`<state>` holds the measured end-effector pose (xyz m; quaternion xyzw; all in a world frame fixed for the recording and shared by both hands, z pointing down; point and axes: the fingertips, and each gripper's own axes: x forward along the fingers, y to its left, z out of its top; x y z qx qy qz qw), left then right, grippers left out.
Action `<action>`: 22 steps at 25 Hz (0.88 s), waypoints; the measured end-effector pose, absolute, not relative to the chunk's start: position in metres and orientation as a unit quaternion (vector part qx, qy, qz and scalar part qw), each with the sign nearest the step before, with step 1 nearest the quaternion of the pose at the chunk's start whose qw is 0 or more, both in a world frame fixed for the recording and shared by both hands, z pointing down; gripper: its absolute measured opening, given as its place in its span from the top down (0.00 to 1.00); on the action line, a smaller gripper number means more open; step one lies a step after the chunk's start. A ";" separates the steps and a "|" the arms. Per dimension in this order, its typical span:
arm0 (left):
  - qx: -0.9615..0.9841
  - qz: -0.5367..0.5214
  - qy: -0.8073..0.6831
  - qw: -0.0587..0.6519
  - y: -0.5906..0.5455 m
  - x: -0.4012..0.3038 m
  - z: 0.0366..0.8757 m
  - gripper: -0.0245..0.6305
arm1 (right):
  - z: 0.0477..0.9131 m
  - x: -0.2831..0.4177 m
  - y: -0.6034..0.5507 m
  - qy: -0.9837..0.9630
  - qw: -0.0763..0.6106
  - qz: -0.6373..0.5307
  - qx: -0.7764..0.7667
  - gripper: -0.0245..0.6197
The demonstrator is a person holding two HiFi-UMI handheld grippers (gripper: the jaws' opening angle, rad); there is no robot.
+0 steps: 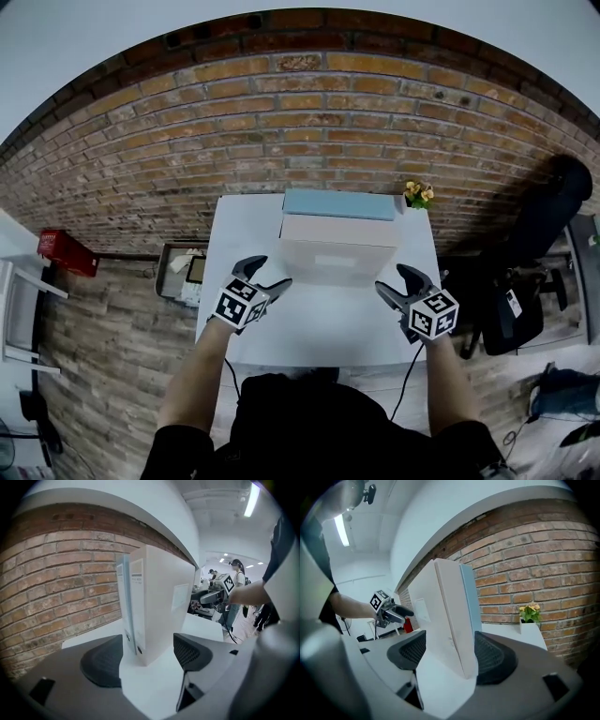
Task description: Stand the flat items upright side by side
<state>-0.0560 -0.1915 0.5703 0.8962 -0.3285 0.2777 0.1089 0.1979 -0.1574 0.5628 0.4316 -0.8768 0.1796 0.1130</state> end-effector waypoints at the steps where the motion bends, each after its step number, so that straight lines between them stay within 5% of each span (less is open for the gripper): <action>1: 0.898 0.268 -0.332 0.113 -0.187 -0.059 0.567 0.42 | 0.561 0.196 -0.152 -0.875 0.105 0.182 0.437 0.45; 13: 0.908 0.185 -0.369 0.075 -0.125 -0.116 0.504 0.46 | 0.534 0.111 -0.087 -0.852 0.006 0.230 0.470 0.63; 22: 0.927 0.142 -0.340 0.064 -0.051 -0.136 0.502 0.48 | 0.518 0.018 -0.020 -0.855 0.009 0.251 0.454 0.75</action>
